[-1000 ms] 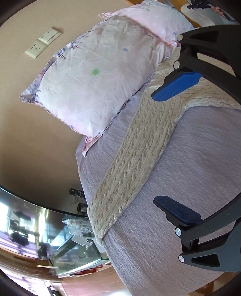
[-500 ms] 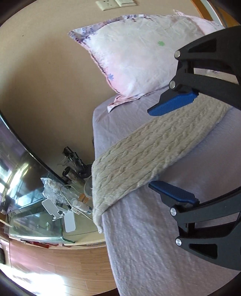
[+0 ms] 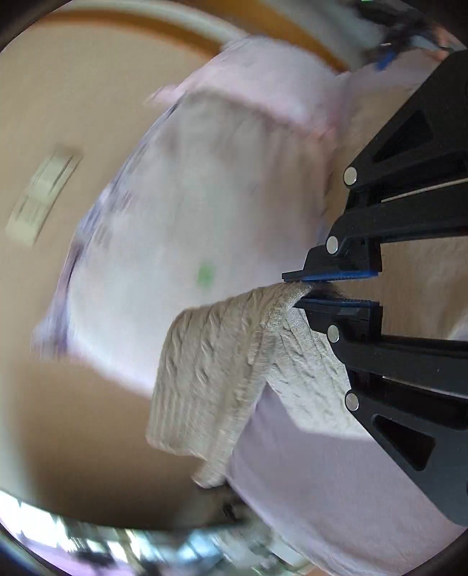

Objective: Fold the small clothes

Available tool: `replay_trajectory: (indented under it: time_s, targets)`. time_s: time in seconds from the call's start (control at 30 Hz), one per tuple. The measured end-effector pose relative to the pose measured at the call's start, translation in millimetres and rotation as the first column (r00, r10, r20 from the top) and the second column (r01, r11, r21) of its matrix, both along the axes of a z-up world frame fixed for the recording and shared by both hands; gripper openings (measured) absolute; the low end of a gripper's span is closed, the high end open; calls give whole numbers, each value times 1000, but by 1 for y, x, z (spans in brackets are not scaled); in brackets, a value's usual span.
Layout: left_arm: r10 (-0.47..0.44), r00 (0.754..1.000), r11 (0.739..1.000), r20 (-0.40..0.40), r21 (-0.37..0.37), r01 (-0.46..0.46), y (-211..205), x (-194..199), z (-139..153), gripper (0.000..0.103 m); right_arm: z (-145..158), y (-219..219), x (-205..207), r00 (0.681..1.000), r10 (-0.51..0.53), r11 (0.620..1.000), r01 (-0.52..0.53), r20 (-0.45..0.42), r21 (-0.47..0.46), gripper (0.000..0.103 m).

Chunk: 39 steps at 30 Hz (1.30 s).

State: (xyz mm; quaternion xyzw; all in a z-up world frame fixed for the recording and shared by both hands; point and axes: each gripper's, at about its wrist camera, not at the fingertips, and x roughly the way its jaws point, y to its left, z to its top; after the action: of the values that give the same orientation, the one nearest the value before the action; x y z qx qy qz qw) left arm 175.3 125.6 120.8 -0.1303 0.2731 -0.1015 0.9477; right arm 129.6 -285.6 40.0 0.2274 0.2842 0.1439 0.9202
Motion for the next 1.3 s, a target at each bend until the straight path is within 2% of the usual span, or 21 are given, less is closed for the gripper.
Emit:
replay_trajectory:
  time_s: [0.03,0.1,0.17,0.2,0.23,0.3,0.4,0.5,0.53,0.57,0.63,0.73,0.83,0.87,0.93,0.97,1.0,1.07,1.17,1.2,1.3]
  targets:
    - [-133,991,989,-15,67,134,-50,-2,-5,8,-5,0,5,1000,10,1000,-9,-20,25,78]
    - [-337,937,920,-96,178,349,-136,-11,-31,12,-19,-1,17,997,14,998,-8,-81,65,78]
    - [-458,868,843,-192,217,492,-186,-24,-58,12,-36,-9,27,987,8,994,9,-158,106,77]
    - [-487,843,818,-226,221,532,-196,-31,-68,12,-43,-15,29,982,5,992,20,-190,127,70]
    - [-498,834,811,-238,212,545,-195,-36,-72,12,-49,-22,31,976,-5,989,37,-218,144,67]
    - [-476,852,840,-218,173,514,-172,-45,-69,17,-57,-34,32,964,-44,987,83,-262,139,59]
    - [-349,923,923,-162,111,369,-113,-58,-59,67,-63,-41,37,953,-83,986,121,-290,114,54]
    - [-218,961,965,-169,108,238,-65,-78,-57,70,-66,-33,51,951,-70,992,98,-300,81,50]
    - [-186,965,974,-186,97,206,-51,-83,-60,70,-69,-27,57,949,-52,995,76,-312,64,43]
    - [-162,965,980,-206,77,181,-37,-88,-64,70,-72,-19,63,947,-13,998,33,-320,57,6]
    - [-127,961,989,-247,36,141,-16,-100,-70,70,-68,-13,62,958,-39,999,45,-283,14,6]
    - [-94,957,995,-275,-13,94,4,-116,-81,71,-43,-42,41,968,-185,980,195,-168,48,5]
    - [-115,951,991,-287,-95,91,17,-131,-90,73,-35,-70,24,935,-309,949,316,-174,15,6]
    - [-126,947,989,-294,-117,96,18,-134,-94,73,-38,-77,16,930,-307,948,318,-203,25,14]
    - [-141,941,985,-308,-139,102,17,-139,-101,73,-43,-85,-8,924,-300,947,319,-236,48,40]
    - [-150,939,982,-309,-153,107,16,-142,-103,73,-46,-88,-23,927,-293,948,313,-232,53,64]
    - [-163,938,978,-307,-172,114,16,-146,-106,72,-50,-90,-38,929,-287,951,306,-233,45,68]
    - [-190,938,969,-292,-210,130,15,-156,-111,72,-65,-91,-63,930,-240,963,265,-279,54,65]
    - [-249,930,943,-269,-288,169,14,-176,-117,63,-95,-87,-100,927,-117,969,185,-357,164,42]
    - [-270,928,930,-259,-321,181,15,-184,-120,59,-102,-86,-116,937,-83,965,162,-340,209,36]
    - [-287,929,922,-233,-331,202,10,-211,-121,46,-115,-74,-159,950,63,948,39,-305,317,32]
